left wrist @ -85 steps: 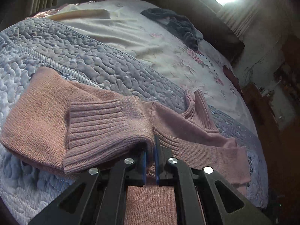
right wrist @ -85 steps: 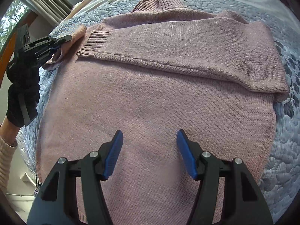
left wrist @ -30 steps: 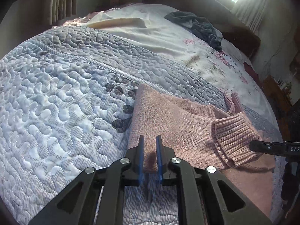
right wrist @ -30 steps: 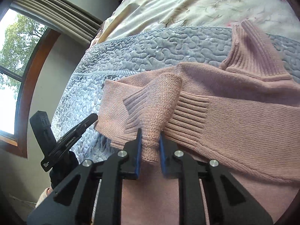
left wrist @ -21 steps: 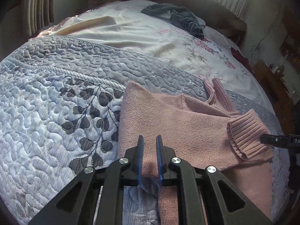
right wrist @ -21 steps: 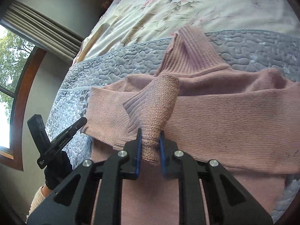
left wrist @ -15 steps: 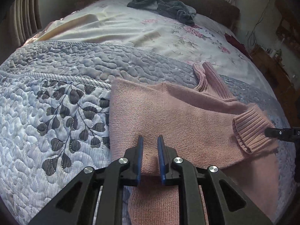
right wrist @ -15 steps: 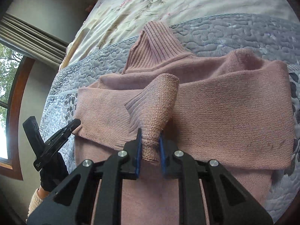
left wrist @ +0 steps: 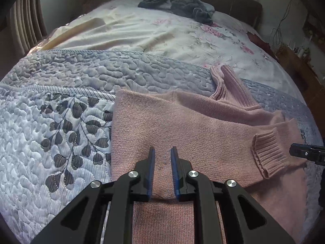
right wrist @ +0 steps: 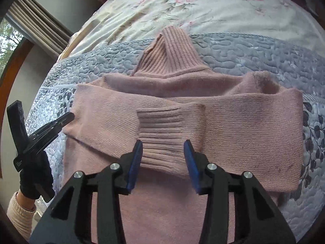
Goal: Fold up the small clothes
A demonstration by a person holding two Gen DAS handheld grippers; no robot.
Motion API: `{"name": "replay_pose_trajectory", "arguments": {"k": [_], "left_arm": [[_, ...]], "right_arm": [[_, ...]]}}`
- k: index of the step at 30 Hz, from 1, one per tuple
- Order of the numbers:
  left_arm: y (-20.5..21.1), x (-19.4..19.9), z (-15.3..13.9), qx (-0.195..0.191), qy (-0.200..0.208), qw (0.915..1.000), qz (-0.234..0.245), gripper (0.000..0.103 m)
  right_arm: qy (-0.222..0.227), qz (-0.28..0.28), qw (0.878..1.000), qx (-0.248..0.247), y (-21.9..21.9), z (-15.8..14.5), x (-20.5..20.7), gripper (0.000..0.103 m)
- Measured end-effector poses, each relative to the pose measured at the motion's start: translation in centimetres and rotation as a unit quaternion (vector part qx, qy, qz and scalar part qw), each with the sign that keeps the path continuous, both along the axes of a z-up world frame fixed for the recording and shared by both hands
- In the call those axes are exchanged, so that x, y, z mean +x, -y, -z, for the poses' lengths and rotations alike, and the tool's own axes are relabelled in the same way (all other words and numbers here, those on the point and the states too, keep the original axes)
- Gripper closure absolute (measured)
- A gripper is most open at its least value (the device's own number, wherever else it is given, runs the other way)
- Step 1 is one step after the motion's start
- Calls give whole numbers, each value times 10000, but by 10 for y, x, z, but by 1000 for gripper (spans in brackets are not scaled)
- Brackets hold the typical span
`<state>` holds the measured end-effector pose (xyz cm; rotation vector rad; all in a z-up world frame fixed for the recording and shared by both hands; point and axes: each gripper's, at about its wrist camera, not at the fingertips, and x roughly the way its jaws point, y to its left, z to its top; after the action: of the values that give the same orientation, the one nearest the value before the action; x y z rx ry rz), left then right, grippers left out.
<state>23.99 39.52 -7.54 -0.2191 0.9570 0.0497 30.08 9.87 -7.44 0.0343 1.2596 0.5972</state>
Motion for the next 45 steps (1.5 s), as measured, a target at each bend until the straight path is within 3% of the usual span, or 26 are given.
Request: {"name": "replay_pose_trajectory", "arguments": {"k": [4, 6, 10, 13, 14, 15, 17, 19, 25, 31, 35, 37, 40, 45], "left_arm": [[19, 11, 16, -140, -315, 9993, 148, 83], [22, 14, 28, -118, -440, 9989, 145, 83], [20, 17, 39, -105, -427, 9990, 115, 82], [17, 19, 41, -181, -449, 9988, 112, 80], [16, 19, 41, -186, -455, 9987, 118, 80], [16, 18, 41, -179, -459, 9987, 122, 80], [15, 17, 42, -192, -460, 9987, 112, 80], [13, 17, 42, -236, -460, 9986, 89, 80], [13, 16, 42, -214, -458, 9987, 73, 80], [15, 18, 43, -174, -471, 9987, 30, 80], [18, 19, 43, -63, -497, 9987, 18, 80], [20, 20, 41, 30, -543, 9985, 42, 80], [28, 21, 27, 286, -493, 9984, 19, 80], [56, 30, 10, 132, -315, 9990, 298, 71]], "right_arm": [[-189, -434, 9983, -354, -44, 17, -6, 54], [-236, -493, 9966, -624, -58, 29, -9, 45], [-75, -606, 9914, -1160, -76, 47, -11, 44], [113, -724, 9857, -1517, -79, 52, -14, 59], [129, -715, 9851, -1557, -78, 50, -14, 72], [88, -663, 9864, -1503, -74, 48, -13, 89], [-31, -403, 9908, -1294, -58, 40, -7, 94], [-110, -172, 9956, -910, -36, 28, -3, 94], [-63, 511, 9972, -547, 44, -4, 1, 94], [-306, 1049, 9922, -602, 110, 6, 13, 94], [-650, 1129, 9871, -931, 129, 36, 15, 93], [-704, 1179, 9872, -811, 136, 40, 13, 94], [-308, 1173, 9905, -644, 139, 18, 9, 90], [-178, 918, 9953, -254, 116, 1, 17, 90]]}}
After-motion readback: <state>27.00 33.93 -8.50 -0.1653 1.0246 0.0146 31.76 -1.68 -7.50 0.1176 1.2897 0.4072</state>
